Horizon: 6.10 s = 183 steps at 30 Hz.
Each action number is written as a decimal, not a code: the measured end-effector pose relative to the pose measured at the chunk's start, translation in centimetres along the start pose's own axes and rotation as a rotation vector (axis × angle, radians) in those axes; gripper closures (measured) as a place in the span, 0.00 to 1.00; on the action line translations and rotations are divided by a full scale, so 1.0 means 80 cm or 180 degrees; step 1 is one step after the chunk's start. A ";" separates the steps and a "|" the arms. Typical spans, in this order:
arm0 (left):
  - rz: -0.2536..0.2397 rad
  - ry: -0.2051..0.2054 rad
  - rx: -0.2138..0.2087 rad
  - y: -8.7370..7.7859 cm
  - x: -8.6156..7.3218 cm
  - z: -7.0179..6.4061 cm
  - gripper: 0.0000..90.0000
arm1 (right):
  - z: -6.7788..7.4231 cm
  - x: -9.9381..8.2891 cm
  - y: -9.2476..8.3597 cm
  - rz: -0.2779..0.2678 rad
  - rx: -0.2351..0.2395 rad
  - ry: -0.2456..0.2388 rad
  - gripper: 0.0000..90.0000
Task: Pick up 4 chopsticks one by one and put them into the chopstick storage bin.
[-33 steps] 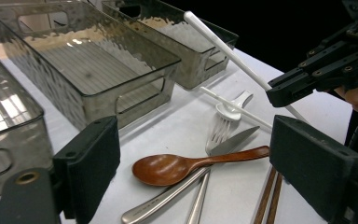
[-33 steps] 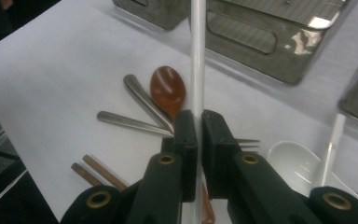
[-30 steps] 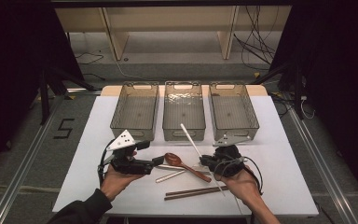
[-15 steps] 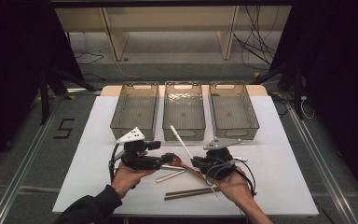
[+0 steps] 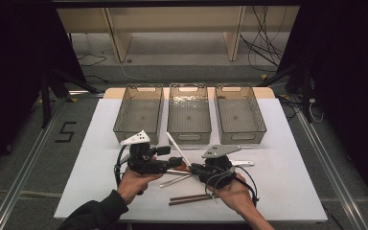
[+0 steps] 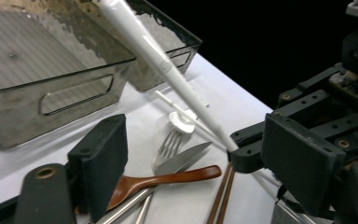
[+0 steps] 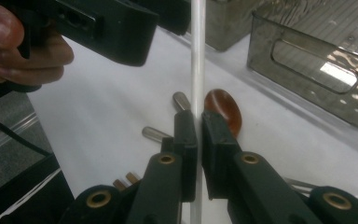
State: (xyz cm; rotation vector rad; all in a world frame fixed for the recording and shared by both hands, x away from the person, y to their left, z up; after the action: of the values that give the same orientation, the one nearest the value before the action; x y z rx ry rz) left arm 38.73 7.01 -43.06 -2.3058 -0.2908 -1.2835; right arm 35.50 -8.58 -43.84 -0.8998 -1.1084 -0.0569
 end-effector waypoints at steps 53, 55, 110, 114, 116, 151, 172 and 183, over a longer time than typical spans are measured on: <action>-0.0043 -0.0157 -0.0525 -0.002 0.000 -0.009 0.83 | 0.024 0.009 0.001 -0.0280 0.0228 -0.0087 0.95; -0.0044 -0.0154 -0.0555 -0.003 0.001 -0.010 0.84 | 0.024 0.009 0.001 -0.0287 0.0229 -0.0091 0.95; -0.0716 -0.0169 0.0606 -0.123 0.125 0.105 0.92 | -0.059 -0.021 -0.064 -0.0221 -0.0278 0.0404 0.30; -0.0709 -0.0160 0.0685 -0.125 0.128 0.111 0.92 | -0.059 -0.021 -0.064 -0.0224 -0.0285 0.0398 0.30; -0.0683 -0.0158 0.0723 -0.126 0.129 0.115 0.92 | -0.059 -0.021 -0.064 -0.0223 -0.0279 0.0403 0.30; -0.0418 -0.0285 0.1172 -0.100 0.153 0.178 0.92 | -0.056 -0.016 -0.066 -0.0317 -0.0241 0.0360 0.27; -0.0166 -0.0407 0.1282 -0.074 0.134 0.203 0.91 | -0.054 -0.016 -0.065 -0.0301 -0.0217 0.0332 0.28; -0.0016 -0.0384 0.1314 -0.057 0.136 0.203 0.91 | -0.054 -0.015 -0.066 -0.0302 -0.0214 0.0331 0.28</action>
State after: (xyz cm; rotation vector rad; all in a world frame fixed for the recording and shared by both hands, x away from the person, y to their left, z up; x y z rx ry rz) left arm 54.78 18.63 -39.73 -2.0282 -0.5475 -0.9781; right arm 35.70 -15.28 -42.30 -0.8940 -1.0565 -0.2179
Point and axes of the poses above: each handheld gripper's, and its own axes: y roughly forward along the jaws, x roughly out of its top, z roughly to its left, the point moved 6 cm from there along y, roughly forward along the jaws, and after that the axes turned 2 degrees about -z, right-handed, at the moved point
